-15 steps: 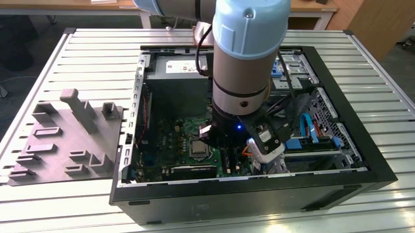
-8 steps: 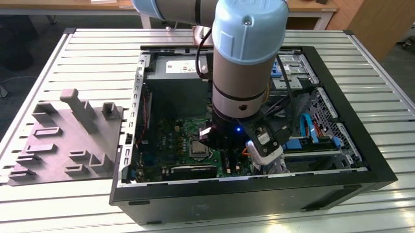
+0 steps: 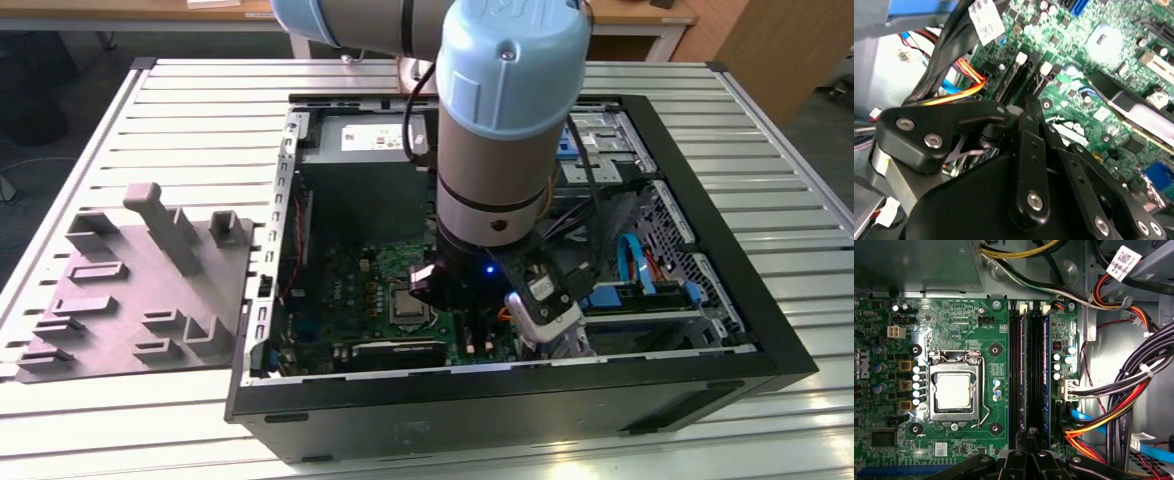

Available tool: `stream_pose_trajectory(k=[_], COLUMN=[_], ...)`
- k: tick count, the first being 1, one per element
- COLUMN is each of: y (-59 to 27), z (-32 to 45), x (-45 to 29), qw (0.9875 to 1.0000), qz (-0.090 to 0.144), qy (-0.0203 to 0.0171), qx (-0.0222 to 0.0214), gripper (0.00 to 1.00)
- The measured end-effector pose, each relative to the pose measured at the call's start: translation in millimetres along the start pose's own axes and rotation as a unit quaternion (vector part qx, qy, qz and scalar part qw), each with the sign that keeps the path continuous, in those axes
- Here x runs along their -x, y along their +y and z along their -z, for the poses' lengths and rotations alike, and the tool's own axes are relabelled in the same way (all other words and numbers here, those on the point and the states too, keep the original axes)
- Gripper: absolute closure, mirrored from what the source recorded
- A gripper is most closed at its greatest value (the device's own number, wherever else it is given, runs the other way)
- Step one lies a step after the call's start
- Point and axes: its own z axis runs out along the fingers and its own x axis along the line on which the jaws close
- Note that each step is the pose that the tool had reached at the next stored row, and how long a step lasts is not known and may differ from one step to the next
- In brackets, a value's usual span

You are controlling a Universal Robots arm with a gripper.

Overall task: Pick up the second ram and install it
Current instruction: 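Press down the second ram until it locks into place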

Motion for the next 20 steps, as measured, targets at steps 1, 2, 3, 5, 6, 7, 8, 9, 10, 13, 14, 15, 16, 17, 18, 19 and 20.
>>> stream_pose_trajectory(k=[1, 2, 3, 5, 6, 7, 8, 9, 10, 13, 14, 15, 16, 17, 18, 19, 20], y=[0.0, 0.0, -0.1, -0.1, -0.1, -0.1, 0.1, 0.4, 0.2, 0.2, 0.3, 0.3, 0.4, 0.4, 0.5, 0.5, 0.5], z=[-0.2, -1.1, -1.2, -1.2, -1.3, -1.3, -0.4, 1.4, 6.0, 20.3, 29.5, 33.9, 38.4, 42.9, 46.1, 46.3, 46.3], x=[0.0, -0.1, -0.1, -0.1, -0.1, -0.1, 0.0, 0.1, 0.3, 1.0, 1.5, 1.8, 2.0, 2.3, 2.4, 2.4, 2.5], qw=[1.0000, 1.0000, 1.0000, 1.0000, 1.0000, 1.0000, 1.0000, 1.0000, 1.0000, 1.0000, 1.0000, 1.0000, 1.0000, 1.0000, 1.0000, 1.0000, 1.0000], qz=[0.000, 0.000, 0.000, 0.000, 0.000, 0.000, 0.000, 0.000, 0.000, 0.000, 0.000, 0.000, 0.000, 0.000, 0.000, 0.000, 0.000], qy=[0.0000, 0.0000, 0.0001, 0.0001, 0.0001, 0.0000, -0.0001, -0.0004, -0.0001, 0.0000, 0.0000, 0.0000, 0.0000, 0.0000, 0.0000, 0.0000, 0.0000], qx=[0.0000, -0.0001, -0.0003, -0.0002, -0.0002, -0.0001, 0.0004, 0.0014, 0.0006, 0.0001, -0.0001, 0.0001, 0.0000, -0.0001, 0.0000, 0.0000, 0.0000], gripper=[0.89, 0.89, 0.89, 0.89, 0.89, 0.89, 0.89, 0.89, 0.89, 0.89, 0.89, 0.89, 0.89, 0.89, 0.89, 0.89, 0.89])
